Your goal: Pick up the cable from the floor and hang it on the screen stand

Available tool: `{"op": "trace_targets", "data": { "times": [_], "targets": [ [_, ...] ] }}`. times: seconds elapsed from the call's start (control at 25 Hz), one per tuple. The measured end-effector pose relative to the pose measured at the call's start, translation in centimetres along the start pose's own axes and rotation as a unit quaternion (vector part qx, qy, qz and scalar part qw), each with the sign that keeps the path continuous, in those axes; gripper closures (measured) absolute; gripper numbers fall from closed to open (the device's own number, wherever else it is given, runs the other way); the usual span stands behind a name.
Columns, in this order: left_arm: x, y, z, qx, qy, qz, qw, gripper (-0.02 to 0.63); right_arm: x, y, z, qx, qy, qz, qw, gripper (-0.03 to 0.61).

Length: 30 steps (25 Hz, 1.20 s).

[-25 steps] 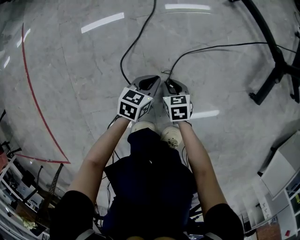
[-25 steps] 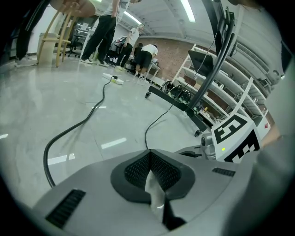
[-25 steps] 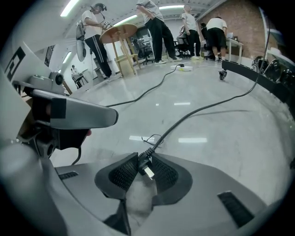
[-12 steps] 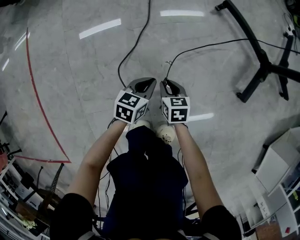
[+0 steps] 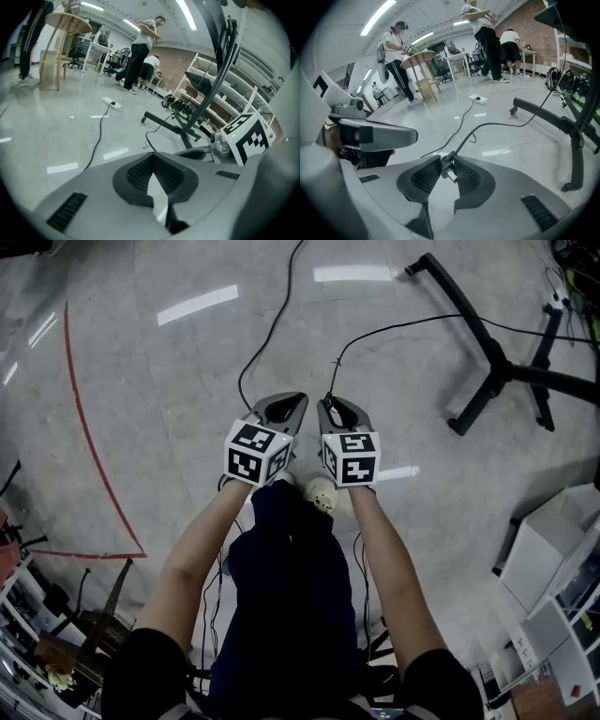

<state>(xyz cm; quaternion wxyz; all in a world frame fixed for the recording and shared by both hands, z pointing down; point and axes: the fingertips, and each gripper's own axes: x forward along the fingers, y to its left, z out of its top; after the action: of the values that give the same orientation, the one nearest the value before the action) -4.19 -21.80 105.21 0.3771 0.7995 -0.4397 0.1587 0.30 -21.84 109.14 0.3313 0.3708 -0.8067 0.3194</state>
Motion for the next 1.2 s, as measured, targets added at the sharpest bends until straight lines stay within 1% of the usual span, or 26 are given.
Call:
{"op": "trace_targets", "data": {
  "times": [0.28, 0.72, 0.96, 1.2],
  "targets": [
    [-4.0, -3.8, 4.0, 0.009, -0.001, -0.006, 0.9999, 0.611, -6.0, 0.8, 4.2, -0.005, -0.014, -0.013, 1.0, 0.474],
    [-9.1, -8.6, 10.5, 0.014, -0.016, -0.018, 0.9996, 0.611, -13.6, 3.6, 10.4, -0.014, -0.042, -0.013, 0.999, 0.476],
    [-11.9, -11.0, 13.1, 0.014, -0.015, -0.023, 0.9995, 0.611, -17.5, 4.9, 12.8, -0.031, -0.045, -0.018, 0.998, 0.476],
    [-14.4, -14.2, 16.5, 0.017, -0.024, -0.029, 0.9991, 0.611, -21.9, 5.4, 15.3, -0.027, -0.054, -0.023, 0.998, 0.476]
  ]
}}
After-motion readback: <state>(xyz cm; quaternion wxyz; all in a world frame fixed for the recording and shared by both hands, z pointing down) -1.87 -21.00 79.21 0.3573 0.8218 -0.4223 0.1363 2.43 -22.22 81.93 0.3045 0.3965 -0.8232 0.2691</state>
